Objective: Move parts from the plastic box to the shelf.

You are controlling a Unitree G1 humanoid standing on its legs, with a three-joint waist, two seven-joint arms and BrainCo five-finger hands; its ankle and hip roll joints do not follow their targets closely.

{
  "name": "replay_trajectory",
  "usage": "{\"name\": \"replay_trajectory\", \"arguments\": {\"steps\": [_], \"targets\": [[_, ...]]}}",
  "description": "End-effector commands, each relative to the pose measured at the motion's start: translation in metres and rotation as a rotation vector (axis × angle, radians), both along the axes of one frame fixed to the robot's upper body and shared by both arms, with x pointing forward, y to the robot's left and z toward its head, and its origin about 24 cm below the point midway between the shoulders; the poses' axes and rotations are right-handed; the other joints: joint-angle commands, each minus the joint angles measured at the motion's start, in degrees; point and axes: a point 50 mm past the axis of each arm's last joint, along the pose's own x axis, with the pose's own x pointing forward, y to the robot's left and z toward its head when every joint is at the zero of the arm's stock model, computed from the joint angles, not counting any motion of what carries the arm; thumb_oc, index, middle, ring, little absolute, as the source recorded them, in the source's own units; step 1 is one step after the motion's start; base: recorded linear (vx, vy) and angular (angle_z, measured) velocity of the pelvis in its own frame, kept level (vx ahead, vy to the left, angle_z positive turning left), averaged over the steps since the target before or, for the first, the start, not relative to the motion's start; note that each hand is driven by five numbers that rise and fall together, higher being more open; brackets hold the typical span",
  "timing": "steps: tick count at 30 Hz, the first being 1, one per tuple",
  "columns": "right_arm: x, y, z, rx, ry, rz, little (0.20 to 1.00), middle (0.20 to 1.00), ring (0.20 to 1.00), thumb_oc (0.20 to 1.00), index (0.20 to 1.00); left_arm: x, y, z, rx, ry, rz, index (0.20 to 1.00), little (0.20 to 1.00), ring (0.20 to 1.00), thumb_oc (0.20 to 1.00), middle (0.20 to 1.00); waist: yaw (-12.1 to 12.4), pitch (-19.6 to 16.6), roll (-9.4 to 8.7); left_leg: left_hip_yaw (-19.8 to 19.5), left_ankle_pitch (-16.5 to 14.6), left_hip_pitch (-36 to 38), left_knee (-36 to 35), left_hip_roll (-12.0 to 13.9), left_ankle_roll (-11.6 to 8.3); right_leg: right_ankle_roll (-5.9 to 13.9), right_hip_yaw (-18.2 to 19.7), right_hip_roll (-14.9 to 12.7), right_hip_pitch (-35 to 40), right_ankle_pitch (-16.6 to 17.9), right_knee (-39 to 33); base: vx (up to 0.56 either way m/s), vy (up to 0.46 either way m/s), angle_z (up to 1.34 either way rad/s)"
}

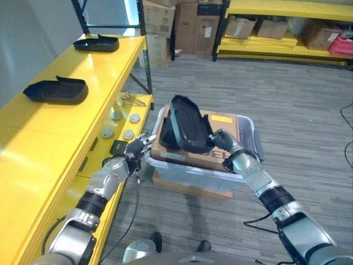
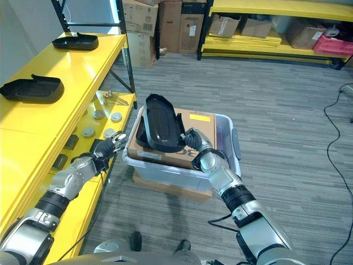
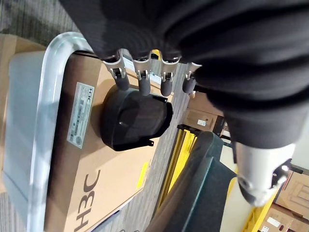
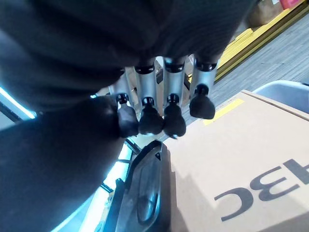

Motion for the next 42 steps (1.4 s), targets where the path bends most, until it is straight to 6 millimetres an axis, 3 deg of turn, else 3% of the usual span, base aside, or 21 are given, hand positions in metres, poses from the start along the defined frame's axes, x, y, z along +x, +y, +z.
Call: {"name": "replay_trajectory", "arguments": {"steps": [1, 8, 14, 21, 31, 32, 33, 42], "targets": [[0.01, 0.009, 0.047, 0.073, -0.204, 0.055, 0.2, 0.2, 0.2, 0.2, 0.2, 0.004, -0.02, 0.009, -0.17, 0.029, -0.014, 1.0, 1.0, 1.0, 1.0, 1.0, 1.46, -2.83, 0.2, -0.86, -2.36, -1.36, 0.24, 1.58, -2.32, 6.47, 2.0, -3.23, 2.04, -7.93, 4.53, 0.0, 0.0, 0.0], [0.01, 0.026, 0.046, 0.068, -0.177, 0.158, 0.2, 0.2, 0.2, 0.2, 0.2, 0.003, -0.039, 0.005, -0.216, 0.064, -0.054, 1.0, 1.0, 1.0, 1.0, 1.0, 1.12, -2.79, -0.13, -0.65, -2.36, -1.48, 0.4, 1.59, -2.29, 6.38, 2.08, -3.19, 1.87, -7.94, 4.64, 0.0, 0.0, 0.0], [0.007, 0.057, 0.041, 0.048, -0.139, 0.301, 0.2, 0.2, 0.2, 0.2, 0.2, 0.002, -0.064, 0.011, -0.209, 0.032, -0.094, 1.0, 1.0, 1.0, 1.0, 1.0, 1.16, -2.52, -0.28, -0.84, -2.51, -1.53, 0.56, 1.56, -2.32, 6.31, 2.04, -3.13, 2.03, -7.96, 4.43, 0.0, 0.0, 0.0], [0.001, 0.088, 0.046, 0.011, -0.124, 0.475, 0.2, 0.2, 0.2, 0.2, 0.2, 0.003, -0.076, 0.017, -0.171, -0.019, -0.104, 1.0, 1.0, 1.0, 1.0, 1.0, 1.53, -2.26, -0.61, -1.17, -2.56, -1.82, 0.7, 1.43, -2.44, 6.29, 1.88, -3.06, 1.94, -8.0, 4.4, 0.0, 0.0, 0.0], [-0.005, 0.095, 0.037, -0.025, -0.098, 0.51, 0.2, 0.2, 0.2, 0.2, 0.2, 0.007, -0.062, 0.022, -0.015, -0.129, -0.132, 1.0, 1.0, 1.0, 1.0, 1.0, 2.16, -2.1, -0.63, -1.35, -2.55, -1.81, 0.66, 1.46, -2.55, 6.24, 1.66, -3.0, 2.11, -8.06, 4.29, 0.0, 0.0, 0.0], [-0.005, 0.094, 0.037, -0.025, -0.099, 0.507, 0.2, 0.2, 0.2, 0.2, 0.2, 0.007, -0.059, 0.022, 0.031, -0.146, -0.144, 0.959, 0.959, 0.959, 0.959, 0.959, 2.18, -2.11, -0.55, -1.38, -2.52, -1.83, 0.6, 1.45, -2.58, 6.27, 1.64, -3.01, 2.12, -8.08, 4.24, 0.0, 0.0, 0.0], [-0.005, 0.093, 0.037, -0.024, -0.1, 0.504, 0.2, 0.2, 0.2, 0.2, 0.2, 0.008, -0.057, 0.023, 0.092, -0.175, -0.162, 0.203, 0.203, 0.203, 0.203, 0.203, 2.18, -2.13, -0.51, -1.35, -2.46, -1.87, 0.61, 1.44, -2.59, 6.27, 1.65, -3.02, 2.09, -8.08, 4.26, 0.0, 0.0, 0.0], [-0.004, 0.087, 0.04, -0.007, -0.106, 0.472, 0.2, 0.2, 0.2, 0.2, 0.2, 0.008, -0.054, 0.024, 0.174, -0.194, -0.228, 0.2, 0.2, 0.2, 0.2, 0.2, 1.95, -2.16, -0.42, -1.24, -2.55, -1.67, 0.43, 1.4, -2.58, 6.44, 2.0, -2.96, 2.03, -8.05, 4.28, 0.0, 0.0, 0.0]]}}
